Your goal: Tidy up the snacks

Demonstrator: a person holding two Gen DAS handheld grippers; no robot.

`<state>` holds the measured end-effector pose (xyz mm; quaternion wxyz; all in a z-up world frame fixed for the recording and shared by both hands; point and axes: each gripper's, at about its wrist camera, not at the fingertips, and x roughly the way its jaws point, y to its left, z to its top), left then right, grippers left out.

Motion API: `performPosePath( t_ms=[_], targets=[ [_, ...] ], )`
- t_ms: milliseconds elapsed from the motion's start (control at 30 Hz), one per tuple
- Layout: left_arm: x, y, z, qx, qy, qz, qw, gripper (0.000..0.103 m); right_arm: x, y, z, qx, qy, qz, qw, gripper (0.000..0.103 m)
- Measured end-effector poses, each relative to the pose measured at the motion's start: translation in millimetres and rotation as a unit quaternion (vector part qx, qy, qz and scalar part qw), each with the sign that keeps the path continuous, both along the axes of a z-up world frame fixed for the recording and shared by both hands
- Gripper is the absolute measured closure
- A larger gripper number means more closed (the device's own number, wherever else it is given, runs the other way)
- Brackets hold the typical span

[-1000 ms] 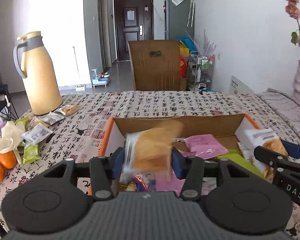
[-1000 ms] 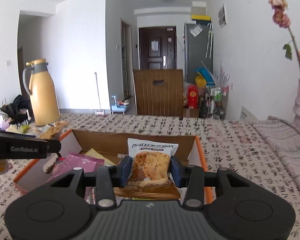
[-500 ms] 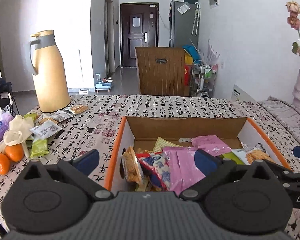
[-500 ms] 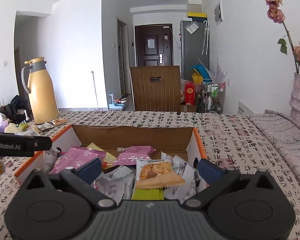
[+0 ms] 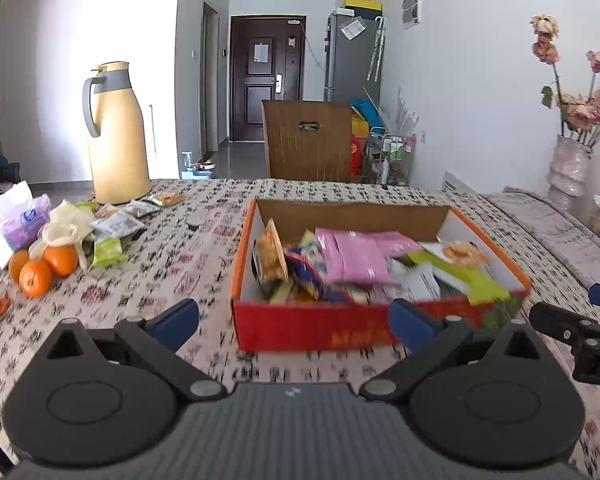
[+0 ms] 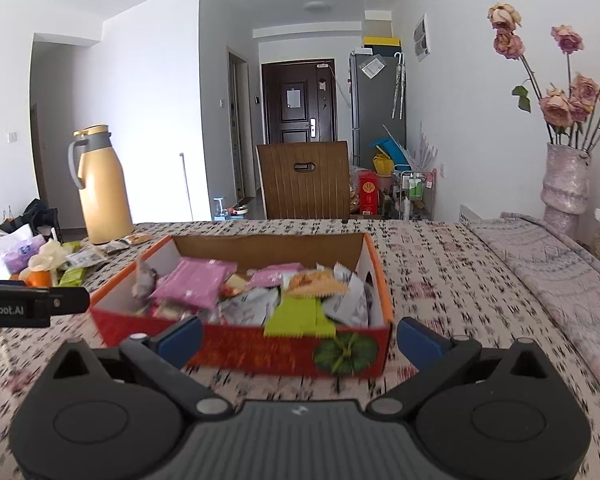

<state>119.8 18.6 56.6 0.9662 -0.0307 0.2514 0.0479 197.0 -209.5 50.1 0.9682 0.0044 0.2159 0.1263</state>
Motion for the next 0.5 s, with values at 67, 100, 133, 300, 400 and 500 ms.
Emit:
performPosePath(
  t_ms=[67, 100, 133, 300, 400, 500],
  targets=[
    [-11.9, -0.6, -4.2, 0.000, 0.004, -0.006, 1.0000, 0.000, -14.2, -1.2, -3.0, -0.002, 0.001, -0.001, 1.000, 0.000],
    [-17.2, -0.6, -6.2, 0.001, 0.005, -0.008, 1.0000, 0.000, -21.3, -1.6, -4.8, -0.002, 0.003, -0.002, 1.000, 0.000],
    [-22.0, -1.1, -8.4, 0.001, 0.006, -0.010, 0.9999, 0.000, -26.9, -1.8, -6.6, -0.001, 0.005, -0.004, 1.000, 0.000],
    [-44.0, -2.7, -24.1, 0.000, 0.017, -0.026, 0.9995, 0.000, -52.2, -2.8, -15.0, 0.003, 0.013, -0.007, 1.000, 0.000],
    [-53.1, -5.6, -33.1, 0.000, 0.025, -0.032, 0.9992, 0.000, -62.4, -2.2, -20.0, 0.001, 0.019, -0.007, 1.000, 0.000],
    [-59.0, -4.6, -39.0, -0.009, 0.030, -0.036, 0.9989, 0.000, -69.0, -1.0, -26.2, -0.003, 0.027, -0.008, 1.000, 0.000]
  ],
)
